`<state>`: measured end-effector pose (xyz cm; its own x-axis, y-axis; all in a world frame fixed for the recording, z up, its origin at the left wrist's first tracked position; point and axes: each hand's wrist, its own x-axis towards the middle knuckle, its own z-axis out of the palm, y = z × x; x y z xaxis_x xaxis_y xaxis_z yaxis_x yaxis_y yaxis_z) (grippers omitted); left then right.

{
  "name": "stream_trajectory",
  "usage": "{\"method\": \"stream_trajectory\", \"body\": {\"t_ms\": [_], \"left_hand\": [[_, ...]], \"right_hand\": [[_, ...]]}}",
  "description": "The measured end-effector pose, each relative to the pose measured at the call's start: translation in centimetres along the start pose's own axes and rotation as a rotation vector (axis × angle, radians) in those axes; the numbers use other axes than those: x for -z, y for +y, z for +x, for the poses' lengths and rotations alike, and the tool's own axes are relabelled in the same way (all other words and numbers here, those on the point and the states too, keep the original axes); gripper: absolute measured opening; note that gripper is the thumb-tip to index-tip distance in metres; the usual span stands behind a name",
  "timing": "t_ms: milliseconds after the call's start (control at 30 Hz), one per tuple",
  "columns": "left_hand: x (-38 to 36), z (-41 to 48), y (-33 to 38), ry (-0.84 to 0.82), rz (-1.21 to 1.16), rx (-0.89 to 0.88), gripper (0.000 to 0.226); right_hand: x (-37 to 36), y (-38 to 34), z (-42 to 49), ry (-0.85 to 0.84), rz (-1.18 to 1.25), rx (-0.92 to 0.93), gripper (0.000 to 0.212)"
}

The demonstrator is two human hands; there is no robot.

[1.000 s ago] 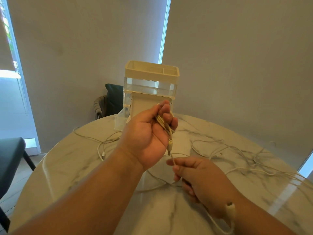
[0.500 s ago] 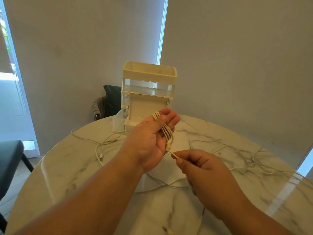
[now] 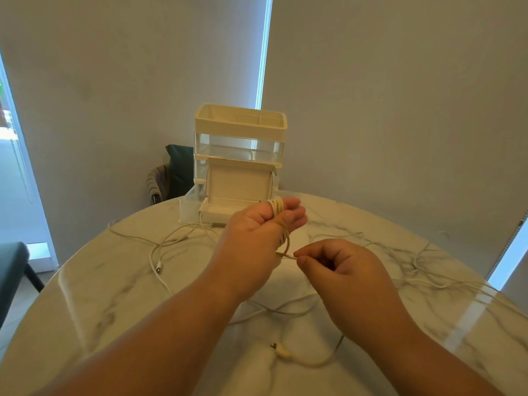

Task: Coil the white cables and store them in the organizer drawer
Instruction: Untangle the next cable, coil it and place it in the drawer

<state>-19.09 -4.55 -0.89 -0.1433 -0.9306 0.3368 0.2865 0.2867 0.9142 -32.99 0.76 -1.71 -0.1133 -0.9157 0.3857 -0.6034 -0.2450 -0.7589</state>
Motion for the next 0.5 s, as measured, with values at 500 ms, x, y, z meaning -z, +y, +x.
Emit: {"method": "stream_trajectory", "body": {"t_ms": [500], "left_hand": [[2.9,2.1,1.8,0.288,-0.729,0.300,0.029]], "right_hand": [[-0.2,-0.2,-0.2,-0.161,-0.111,0.039,0.012]]}}
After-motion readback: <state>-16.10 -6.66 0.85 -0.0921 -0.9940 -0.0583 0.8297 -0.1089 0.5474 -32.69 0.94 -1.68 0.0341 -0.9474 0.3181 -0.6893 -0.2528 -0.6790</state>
